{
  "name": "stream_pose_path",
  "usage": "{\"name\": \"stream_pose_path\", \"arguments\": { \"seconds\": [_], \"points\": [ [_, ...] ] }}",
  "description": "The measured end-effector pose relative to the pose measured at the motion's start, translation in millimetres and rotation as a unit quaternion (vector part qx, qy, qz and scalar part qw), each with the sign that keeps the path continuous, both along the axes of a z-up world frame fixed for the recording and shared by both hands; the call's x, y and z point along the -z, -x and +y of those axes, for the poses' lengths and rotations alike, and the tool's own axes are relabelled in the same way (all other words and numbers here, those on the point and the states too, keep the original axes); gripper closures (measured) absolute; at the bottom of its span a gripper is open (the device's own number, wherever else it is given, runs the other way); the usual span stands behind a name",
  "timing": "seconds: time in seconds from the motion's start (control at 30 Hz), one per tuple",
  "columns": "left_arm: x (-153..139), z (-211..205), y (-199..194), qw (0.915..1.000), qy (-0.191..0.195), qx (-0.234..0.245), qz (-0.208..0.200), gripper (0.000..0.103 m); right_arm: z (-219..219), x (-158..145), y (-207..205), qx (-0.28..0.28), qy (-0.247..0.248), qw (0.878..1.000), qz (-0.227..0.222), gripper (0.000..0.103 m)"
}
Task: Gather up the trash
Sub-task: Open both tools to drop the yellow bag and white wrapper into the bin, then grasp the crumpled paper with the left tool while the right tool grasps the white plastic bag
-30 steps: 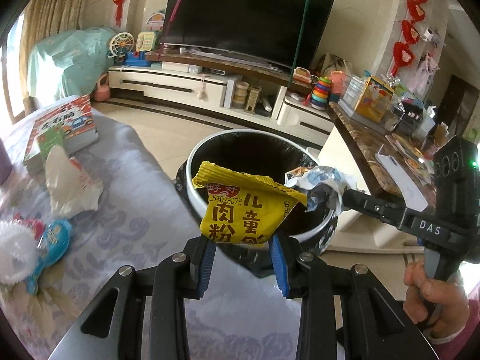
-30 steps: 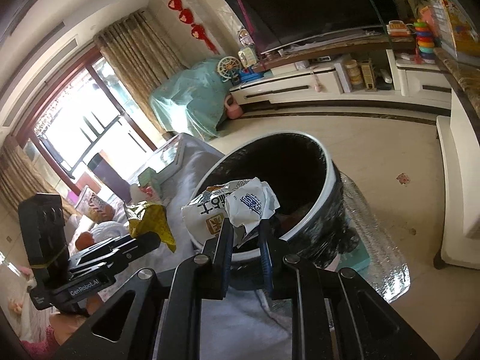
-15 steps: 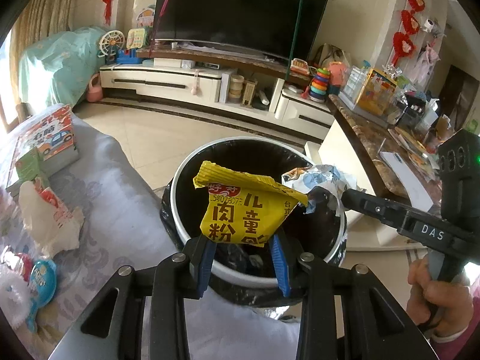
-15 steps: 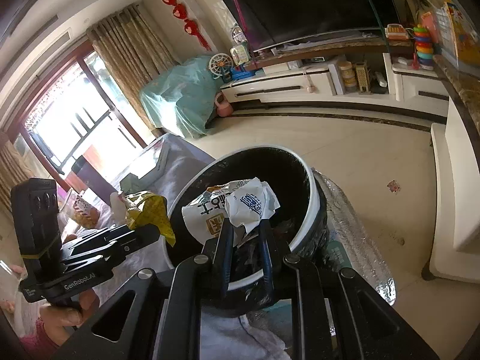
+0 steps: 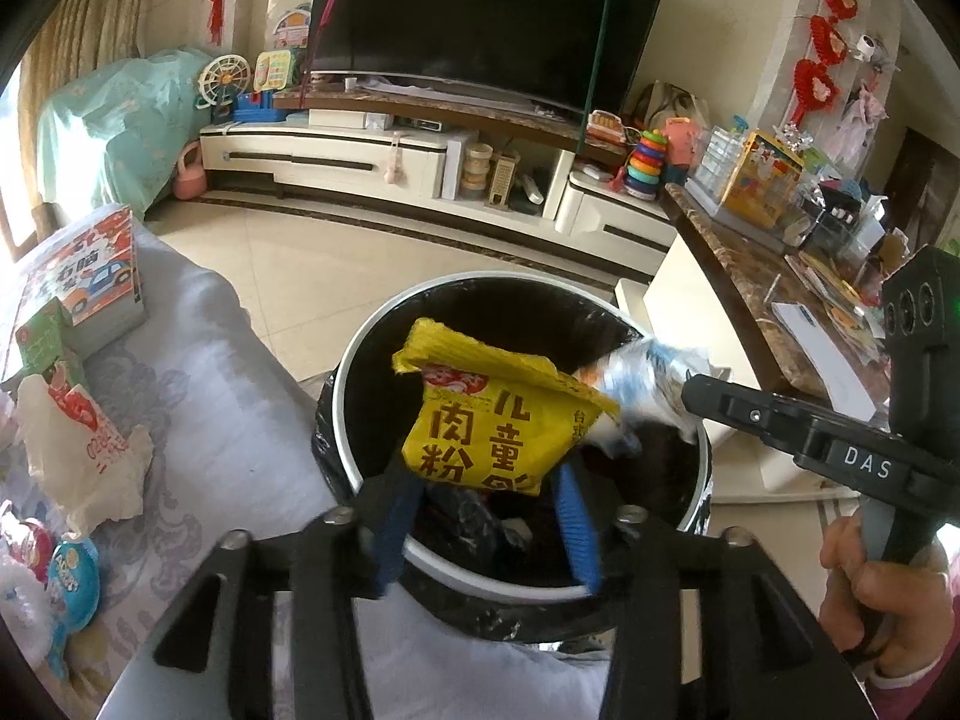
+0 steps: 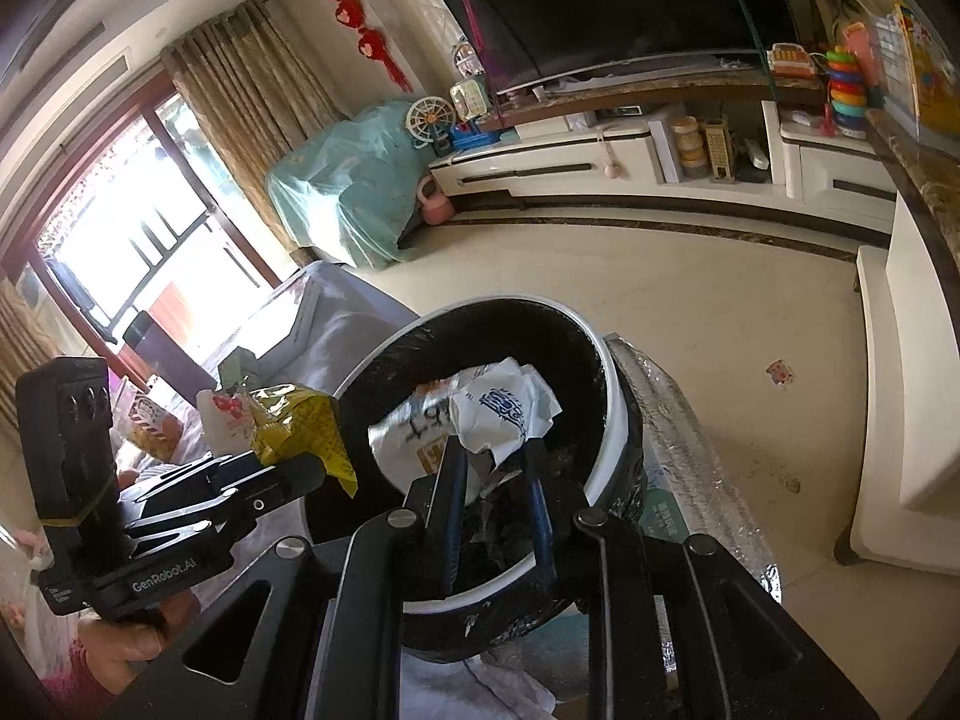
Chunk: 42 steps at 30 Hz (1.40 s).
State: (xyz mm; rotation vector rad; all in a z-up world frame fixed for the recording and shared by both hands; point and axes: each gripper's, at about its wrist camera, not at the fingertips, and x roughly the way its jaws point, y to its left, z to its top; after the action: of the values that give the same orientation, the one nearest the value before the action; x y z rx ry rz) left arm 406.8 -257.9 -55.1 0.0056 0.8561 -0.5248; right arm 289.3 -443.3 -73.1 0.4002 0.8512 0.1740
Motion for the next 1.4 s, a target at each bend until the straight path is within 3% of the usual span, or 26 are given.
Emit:
{"name": "stream_pose_path", "arguments": {
  "seconds": [0.13, 0.23, 0.37, 0.57, 0.83, 1.4],
  "points": [
    [-1.2, 0.3, 2.6, 1.0000, 0.002, -0.007, 0.000, 0.044, -2.6, -1.2, 2.4, 0.006, -0.006, 1.000, -0.002, 0.070],
    [0.1, 1.8, 8.7, 0.9999, 0.005, -0.012, 0.001, 0.037, -3.8, -2.7, 6.5, 0.011, -0.012, 1.000, -0.007, 0.050],
    [3.7, 11.3, 20.4, 0.9996, 0.014, -0.022, 0.007, 0.037, -3.4, -4.9, 11.7, 0.015, -0.016, 1.000, -0.012, 0.032],
    [10.8, 42.5, 49.5, 0.9987, 0.026, -0.041, 0.012, 0.036, 12.3, -8.9, 27.1, 0.011, -0.020, 0.999, -0.024, 0.016],
    [11.4, 90.1, 91.0, 0.9957, 0.042, -0.081, 0.018, 0.036, 47.0, -10.5, 46.3, -0.018, -0.022, 0.999, -0.037, 0.011],
    [9.1, 192.1, 176.9, 0.9828, 0.050, -0.176, 0.024, 0.036, 138.8, 8.0, 62.4, -0.105, -0.039, 0.994, -0.019, 0.011]
  ]
}}
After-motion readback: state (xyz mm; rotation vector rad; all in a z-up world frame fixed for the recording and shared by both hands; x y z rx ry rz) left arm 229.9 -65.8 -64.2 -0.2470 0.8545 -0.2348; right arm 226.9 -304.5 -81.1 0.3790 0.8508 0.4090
